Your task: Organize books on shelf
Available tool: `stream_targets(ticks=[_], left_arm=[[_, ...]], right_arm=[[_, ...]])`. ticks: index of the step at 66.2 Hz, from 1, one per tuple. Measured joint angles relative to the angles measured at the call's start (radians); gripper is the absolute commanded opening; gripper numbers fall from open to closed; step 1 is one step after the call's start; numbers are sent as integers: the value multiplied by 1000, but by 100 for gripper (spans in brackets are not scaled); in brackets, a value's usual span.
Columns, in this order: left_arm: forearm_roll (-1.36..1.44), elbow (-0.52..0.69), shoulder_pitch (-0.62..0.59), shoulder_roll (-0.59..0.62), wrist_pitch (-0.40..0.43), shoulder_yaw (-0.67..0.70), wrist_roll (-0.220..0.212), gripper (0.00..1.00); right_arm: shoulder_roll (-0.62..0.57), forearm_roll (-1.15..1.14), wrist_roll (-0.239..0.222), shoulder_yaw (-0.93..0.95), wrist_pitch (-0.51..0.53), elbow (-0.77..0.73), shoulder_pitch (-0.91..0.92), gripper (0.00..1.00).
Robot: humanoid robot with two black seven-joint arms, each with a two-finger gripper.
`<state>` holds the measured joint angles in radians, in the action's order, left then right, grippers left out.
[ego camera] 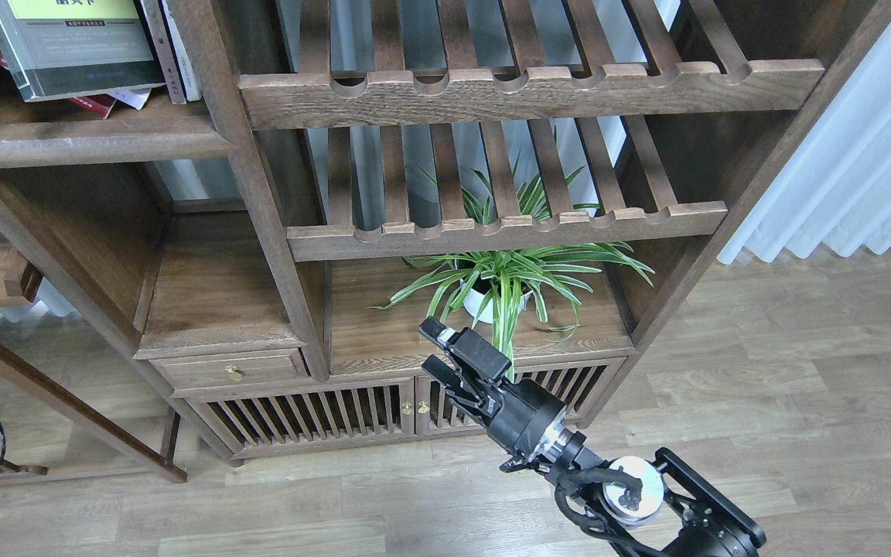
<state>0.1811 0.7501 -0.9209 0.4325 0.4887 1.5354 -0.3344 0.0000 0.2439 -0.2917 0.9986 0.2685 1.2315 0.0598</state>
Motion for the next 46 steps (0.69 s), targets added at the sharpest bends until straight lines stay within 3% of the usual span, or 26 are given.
stream_targets(ticks=[4, 15, 46], left_arm=[[-3, 8, 1, -4, 0, -6, 1, 100], [-68, 165, 48, -96, 0, -178, 18, 100], [-26, 191, 43, -116, 0, -186, 15, 100]], right_arm=[[0, 0, 0, 0, 3, 0, 0, 98], [1, 0, 0, 11, 85, 0, 3, 98], [0, 0, 0, 12, 125, 1, 3, 98]])
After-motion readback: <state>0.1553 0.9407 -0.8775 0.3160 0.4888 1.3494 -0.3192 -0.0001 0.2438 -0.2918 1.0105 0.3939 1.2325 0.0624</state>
